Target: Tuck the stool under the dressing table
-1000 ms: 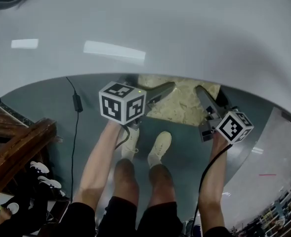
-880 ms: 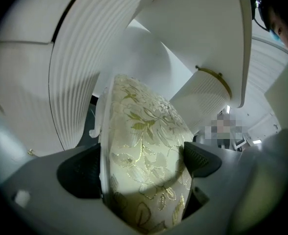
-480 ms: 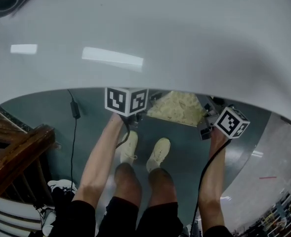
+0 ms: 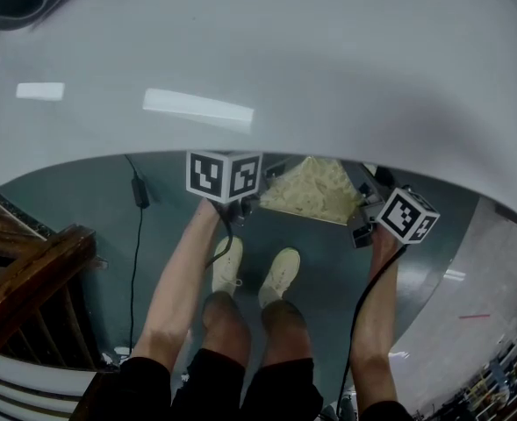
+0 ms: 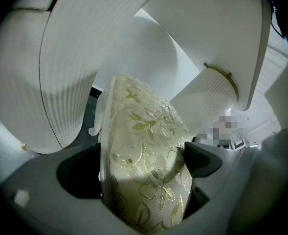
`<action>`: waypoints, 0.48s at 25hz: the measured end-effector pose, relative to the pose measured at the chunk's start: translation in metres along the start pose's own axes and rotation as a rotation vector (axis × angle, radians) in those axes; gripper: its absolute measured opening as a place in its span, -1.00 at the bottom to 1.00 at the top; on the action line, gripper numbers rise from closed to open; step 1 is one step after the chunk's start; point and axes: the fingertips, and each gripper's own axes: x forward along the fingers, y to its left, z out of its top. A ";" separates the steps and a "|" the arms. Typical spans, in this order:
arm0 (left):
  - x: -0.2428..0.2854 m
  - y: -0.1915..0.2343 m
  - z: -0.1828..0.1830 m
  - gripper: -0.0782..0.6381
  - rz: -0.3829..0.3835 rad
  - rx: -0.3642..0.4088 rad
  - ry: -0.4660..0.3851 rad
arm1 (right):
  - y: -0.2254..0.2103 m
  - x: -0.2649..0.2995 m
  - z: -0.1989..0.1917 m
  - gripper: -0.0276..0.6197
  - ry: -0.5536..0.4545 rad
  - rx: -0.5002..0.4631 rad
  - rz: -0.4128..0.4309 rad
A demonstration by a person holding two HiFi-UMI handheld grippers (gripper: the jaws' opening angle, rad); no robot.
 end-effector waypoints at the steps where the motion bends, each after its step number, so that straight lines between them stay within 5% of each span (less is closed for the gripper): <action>1: 0.000 0.000 0.000 0.73 -0.001 -0.002 0.004 | -0.001 0.000 0.000 0.46 0.001 0.001 0.000; 12: -0.017 0.008 0.004 0.64 0.060 -0.006 -0.034 | -0.001 -0.015 0.015 0.46 -0.003 -0.084 -0.057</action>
